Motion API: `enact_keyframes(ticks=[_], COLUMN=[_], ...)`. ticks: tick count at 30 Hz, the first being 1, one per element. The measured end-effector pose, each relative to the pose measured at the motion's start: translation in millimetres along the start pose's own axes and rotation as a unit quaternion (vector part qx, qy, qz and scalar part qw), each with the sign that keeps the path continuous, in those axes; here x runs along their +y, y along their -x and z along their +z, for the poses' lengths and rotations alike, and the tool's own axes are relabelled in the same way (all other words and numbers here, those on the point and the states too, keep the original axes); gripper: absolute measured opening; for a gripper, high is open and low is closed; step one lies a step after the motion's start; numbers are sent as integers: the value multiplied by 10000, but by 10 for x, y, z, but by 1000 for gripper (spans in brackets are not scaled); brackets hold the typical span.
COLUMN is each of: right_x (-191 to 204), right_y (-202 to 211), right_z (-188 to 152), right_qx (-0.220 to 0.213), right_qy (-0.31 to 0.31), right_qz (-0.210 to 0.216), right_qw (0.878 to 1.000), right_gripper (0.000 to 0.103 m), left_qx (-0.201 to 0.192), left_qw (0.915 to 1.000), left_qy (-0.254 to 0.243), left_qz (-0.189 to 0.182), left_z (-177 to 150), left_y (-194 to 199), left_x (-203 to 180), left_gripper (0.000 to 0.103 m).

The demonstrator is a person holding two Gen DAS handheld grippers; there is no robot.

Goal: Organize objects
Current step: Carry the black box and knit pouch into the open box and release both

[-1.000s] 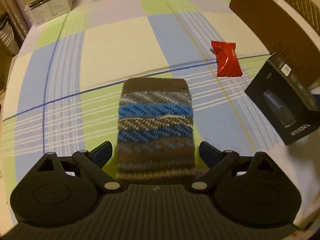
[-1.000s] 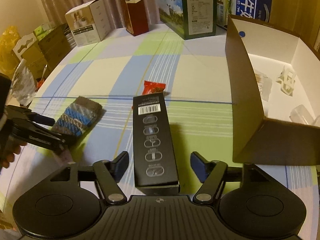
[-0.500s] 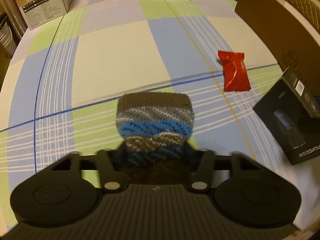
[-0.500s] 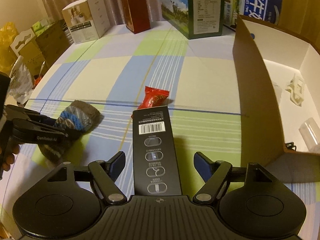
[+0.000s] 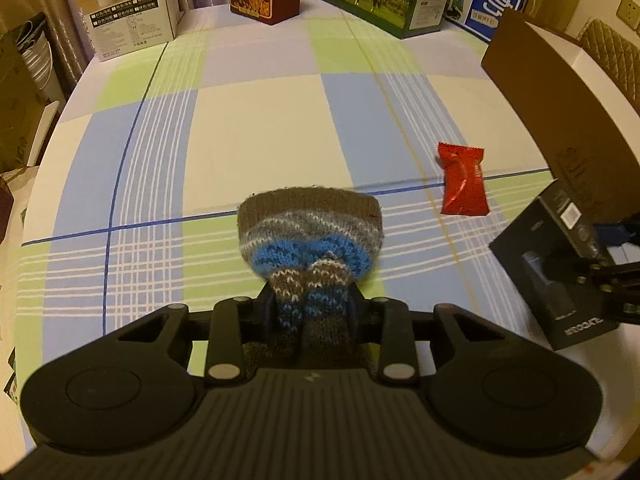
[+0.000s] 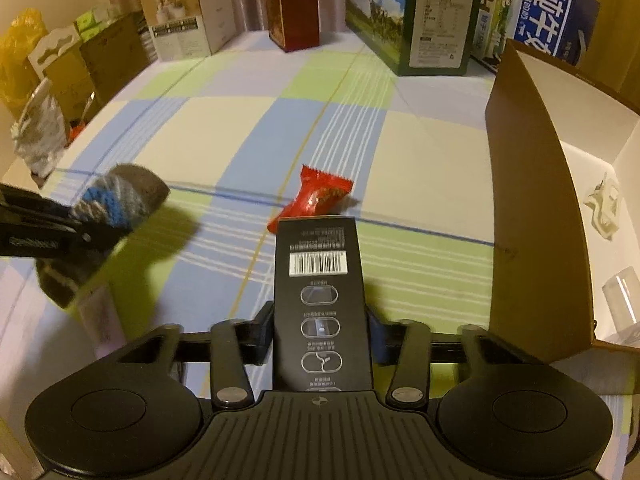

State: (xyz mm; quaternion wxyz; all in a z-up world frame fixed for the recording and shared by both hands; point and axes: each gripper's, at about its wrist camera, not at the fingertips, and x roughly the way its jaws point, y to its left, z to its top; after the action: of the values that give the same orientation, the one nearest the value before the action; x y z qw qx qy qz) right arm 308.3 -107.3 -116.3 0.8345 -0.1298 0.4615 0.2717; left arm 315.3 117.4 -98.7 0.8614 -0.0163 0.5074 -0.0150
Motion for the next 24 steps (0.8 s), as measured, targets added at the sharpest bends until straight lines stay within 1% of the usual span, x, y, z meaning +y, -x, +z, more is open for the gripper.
enact_keyframes(ticks=[10, 17, 24], right_x=[-104, -223, -389], right_y=[252, 617, 971], right_z=[-137, -217, -400], right_qx=[-131, -410, -533], right_qy=[-247, -396, -544], right_qz=[231, 418, 484], right_qw=[9993, 9975, 9959], right_gripper=[40, 40, 40], left_qx=[-136, -291, -514], left_qw=[9999, 9993, 9974], left_qy=[-43, -125, -266], left_qz=[-97, -218, -440], left_z=[-50, -77, -76], left_y=[235, 421, 639], left_x=[-197, -413, -746], left_gripper=[29, 29, 29])
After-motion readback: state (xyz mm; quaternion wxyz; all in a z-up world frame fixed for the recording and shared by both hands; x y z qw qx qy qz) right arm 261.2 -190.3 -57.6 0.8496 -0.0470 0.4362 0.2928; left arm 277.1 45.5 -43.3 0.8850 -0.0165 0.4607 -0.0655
